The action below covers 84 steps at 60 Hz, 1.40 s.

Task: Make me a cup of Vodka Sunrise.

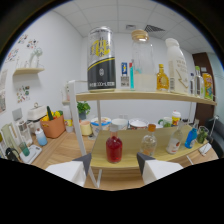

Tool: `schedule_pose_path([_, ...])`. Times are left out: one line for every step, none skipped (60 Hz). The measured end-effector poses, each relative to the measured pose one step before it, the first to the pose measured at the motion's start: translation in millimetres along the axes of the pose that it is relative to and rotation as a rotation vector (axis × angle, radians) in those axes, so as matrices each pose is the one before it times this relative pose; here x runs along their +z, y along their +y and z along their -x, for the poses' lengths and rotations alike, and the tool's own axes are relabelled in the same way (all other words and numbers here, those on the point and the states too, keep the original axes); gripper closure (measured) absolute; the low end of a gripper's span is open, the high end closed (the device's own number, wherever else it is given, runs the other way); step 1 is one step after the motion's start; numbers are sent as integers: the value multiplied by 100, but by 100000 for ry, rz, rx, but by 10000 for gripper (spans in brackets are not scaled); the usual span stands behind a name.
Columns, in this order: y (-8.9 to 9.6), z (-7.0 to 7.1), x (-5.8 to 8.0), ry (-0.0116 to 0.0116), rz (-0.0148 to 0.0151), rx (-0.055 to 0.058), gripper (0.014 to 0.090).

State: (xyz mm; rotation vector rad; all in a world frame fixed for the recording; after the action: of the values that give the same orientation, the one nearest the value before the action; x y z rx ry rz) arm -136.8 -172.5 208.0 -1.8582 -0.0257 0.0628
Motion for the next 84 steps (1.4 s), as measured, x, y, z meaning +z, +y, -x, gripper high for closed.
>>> schedule_pose_path([-91,42,508,83,-135,-128,205])
schedule_pose_path([-58,99,490,-3,-117,-62,209])
schedule_pose_path([-147,15,594,-73,18,-179,212])
schedule_pose_path([-33,14,399,14,-112,-14,221])
schedule_pose_path([-91,66,222,336,-43,-54,230])
schedule_pose_path([-64,38,385,39,-110,-5,242])
schedule_pose_path([-35,66,386,-29,-107,67,255])
schedule_pose_path([-22,51,403,-84,-59,85,270])
schedule_pose_path([-20,11,355,84,56,29,284])
schedule_pose_path([15,-16,369,196,209,-29,301])
schedule_pose_path([103,-47,525,-41,286,42,317])
schedule_pose_path([101,24,197,99,345,138,335])
schedule_pose_path([62,10,302,41,453,88,356])
schedule_pose_path([80,45,282,329,352,95,376])
schedule_pose_path([65,-56,235,279,248,74,400])
schedule_pose_path([45,-52,217,362,273,117,428])
schedule_pose_path([70,-62,187,420,272,160,462])
schedule_pose_path([47,-83,144,421,222,157,494])
schedule_pose_path([18,-71,120,462,65,137,527])
schedule_pose_path([16,-83,130,412,-92,58,554])
schedule_pose_path([-12,-94,104,522,-18,1,579])
schedule_pose_path([-32,-120,54,557,-102,-51,603])
schedule_pose_path([-52,-164,44,756,-207,21,635])
schedule_pose_path([-64,-99,30,528,-278,-12,669])
schedule_pose_path([-40,23,-19,-43,-218,128,683])
schedule_pose_path([-27,-83,40,310,-68,28,682])
schedule_pose_path([15,-26,-16,183,134,-101,685])
schedule_pose_path([7,-4,-35,22,-29,-140,687])
schedule_pose_path([-5,10,-39,-121,-95,-167,686])
schedule_pose_path([13,22,-36,-186,-73,-118,690])
schedule_pose_path([-21,53,-28,-321,-242,-84,690])
schedule_pose_path([24,37,-33,-317,-56,-185,690])
schedule_pose_path([-29,66,-34,-383,-203,-137,694])
schedule_pose_path([20,18,-55,-391,-127,-239,693])
schedule_pose_path([13,22,-62,-409,17,-269,697])
schedule_pose_path([11,56,-53,-524,27,-329,696])
schedule_pose_path([47,109,-88,-587,292,-336,699])
schedule_pose_path([-17,61,-64,-587,-82,-366,700])
schedule_pose_path([-1,13,-80,-320,-56,-354,699])
schedule_pose_path([6,-4,-83,-178,-23,-499,700])
schedule_pose_path([26,18,-88,-257,78,-676,701])
schedule_pose_path([23,50,-87,-415,115,-705,705])
schedule_pose_path([-10,10,-111,-193,-7,-472,705])
schedule_pose_path([-71,-20,-147,-66,-277,-295,704])
schedule_pose_path([-78,-24,-180,-50,-331,-251,703])
schedule_pose_path([-38,-3,-199,-186,-114,-358,704])
schedule_pose_path([-10,26,-207,-401,71,-350,704])
schedule_pose_path([-34,12,-257,-386,-20,-140,704])
schedule_pose_path([-114,-24,-287,-209,-463,135,703])
schedule_pose_path([-134,-26,-313,-174,-516,124,702])
schedule_pose_path([-110,4,-320,-355,-335,-55,703])
schedule_pose_path([-90,4,-320,-435,-203,-145,703])
schedule_pose_path([-122,-33,-362,-286,-329,-85,704])
schedule_pose_path([-161,-42,-368,-240,-518,41,703])
schedule_pose_path([-133,-32,-375,-213,-574,71,704])
schedule_pose_path([-129,-23,-376,-367,-478,158,704])
schedule_pose_path([-112,1,-386,-525,-394,364,703])
schedule_pose_path([-104,-20,-425,-505,-404,587,704])
schedule_pose_path([-115,-69,-413,-397,-518,771,703])
schedule_pose_path([-142,-206,-479,-349,-475,691,703])
schedule_pose_path([-48,-153,-386,18,-257,863,703])
schedule_pose_path([29,-190,-524,270,-76,982,702])
schedule_pose_path([22,-202,-398,78,-19,936,703])
schedule_pose_path([24,-192,-369,-88,-73,945,703])
schedule_pose_path([35,-208,-362,-138,-46,1017,703])
schedule_pose_path([54,-203,-349,-217,-3,1149,703])
schedule_pose_path([65,-203,-326,-211,58,1250,703])
schedule_pose_path([79,-222,-235,-35,30,1293,704])
schedule_pose_path([89,-274,-247,109,164,1308,703])
schedule_pose_path([107,-249,-211,-80,479,1243,703])
schedule_pose_path([153,-306,-409,-111,-42,1409,705])
schedule_pose_path([127,-226,-282,-225,203,1456,703])
schedule_pose_path([134,-304,-234,-93,218,1628,702])
schedule_pose_path([135,-351,-212,144,216,1836,702])
schedule_pose_path([135,-362,-195,197,269,2096,703])
schedule_pose_path([163,-301,-173,-27,374,2392,704])
schedule_pose_path([171,-254,-128,-300,491,2686,704])
schedule_pose_path([180,-253,-134,-390,523,3006,704])
schedule_pose_path([117,-286,-94,-222,409,3080,704])
schedule_pose_path([119,-322,-82,-119,275,3302,704])
schedule_pose_path([100,-233,20,-182,583,3393,704])
schedule_pose_path([133,-442,-69,-375,271,3602,703])
schedule_pose_path([121,-294,-42,-391,499,3924,703])
schedule_pose_path([126,-244,12,-457,526,4024,703])
